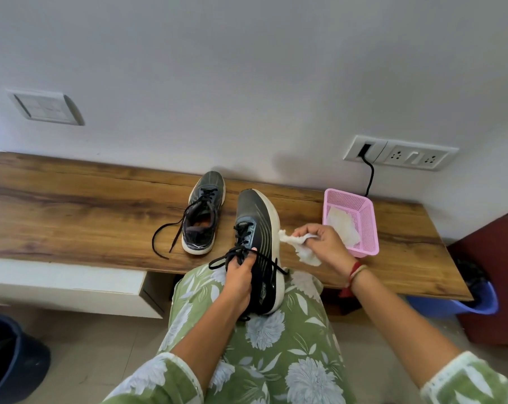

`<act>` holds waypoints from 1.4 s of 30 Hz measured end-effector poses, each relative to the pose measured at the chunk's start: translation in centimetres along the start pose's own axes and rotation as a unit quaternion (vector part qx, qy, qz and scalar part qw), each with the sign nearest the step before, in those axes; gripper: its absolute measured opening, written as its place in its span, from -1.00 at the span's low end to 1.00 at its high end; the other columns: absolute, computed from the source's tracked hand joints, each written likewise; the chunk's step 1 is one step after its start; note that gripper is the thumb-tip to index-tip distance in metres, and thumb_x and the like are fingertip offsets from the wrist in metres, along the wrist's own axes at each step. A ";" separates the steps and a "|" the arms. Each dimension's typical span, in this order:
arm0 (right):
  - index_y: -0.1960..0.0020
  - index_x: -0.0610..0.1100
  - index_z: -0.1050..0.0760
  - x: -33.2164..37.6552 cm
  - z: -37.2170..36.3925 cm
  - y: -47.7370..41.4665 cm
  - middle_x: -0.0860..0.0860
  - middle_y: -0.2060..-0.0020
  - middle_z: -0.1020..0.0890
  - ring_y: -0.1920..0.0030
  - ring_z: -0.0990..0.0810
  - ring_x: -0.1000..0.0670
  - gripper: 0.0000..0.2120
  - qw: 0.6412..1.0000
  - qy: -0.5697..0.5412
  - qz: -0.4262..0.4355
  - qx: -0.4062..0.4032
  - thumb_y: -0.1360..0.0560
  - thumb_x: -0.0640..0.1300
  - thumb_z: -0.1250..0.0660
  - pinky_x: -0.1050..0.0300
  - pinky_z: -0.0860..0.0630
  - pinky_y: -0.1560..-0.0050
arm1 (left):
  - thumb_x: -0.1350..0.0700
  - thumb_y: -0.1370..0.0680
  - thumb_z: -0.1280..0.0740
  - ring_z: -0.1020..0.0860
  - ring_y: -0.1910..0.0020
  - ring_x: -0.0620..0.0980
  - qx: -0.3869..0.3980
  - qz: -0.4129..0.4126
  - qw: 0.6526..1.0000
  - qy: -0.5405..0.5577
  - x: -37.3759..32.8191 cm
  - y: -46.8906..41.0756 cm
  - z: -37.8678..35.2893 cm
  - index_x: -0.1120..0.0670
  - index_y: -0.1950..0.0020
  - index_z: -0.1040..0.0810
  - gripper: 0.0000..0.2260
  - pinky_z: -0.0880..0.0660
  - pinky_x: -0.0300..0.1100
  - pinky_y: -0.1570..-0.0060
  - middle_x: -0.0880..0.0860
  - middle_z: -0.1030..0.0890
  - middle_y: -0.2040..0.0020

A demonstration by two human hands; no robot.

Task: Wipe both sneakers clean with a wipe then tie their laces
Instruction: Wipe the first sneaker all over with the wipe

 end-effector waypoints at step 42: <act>-0.12 -0.20 -0.59 -1.9 -6.5 5.2 -0.08 -0.05 -0.62 -0.07 -0.52 -0.10 -0.68 0.921 0.339 0.191 -0.016 -0.44 -0.42 -0.25 0.08 -0.40 -0.18 | 0.10 -0.59 -0.28 -0.60 -0.06 0.13 -0.082 0.071 0.984 0.145 0.2 -2.0 1.6 0.22 -0.33 -0.46 -0.65 -0.55 -0.05 0.15 0.20 -0.58 -0.21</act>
Point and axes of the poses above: each hand's wrist, its own y-axis away from the middle knuckle, its own z-axis out of the back of the hand, x = y × z, the point moved 10 cm from there along -y, towards the middle knuckle
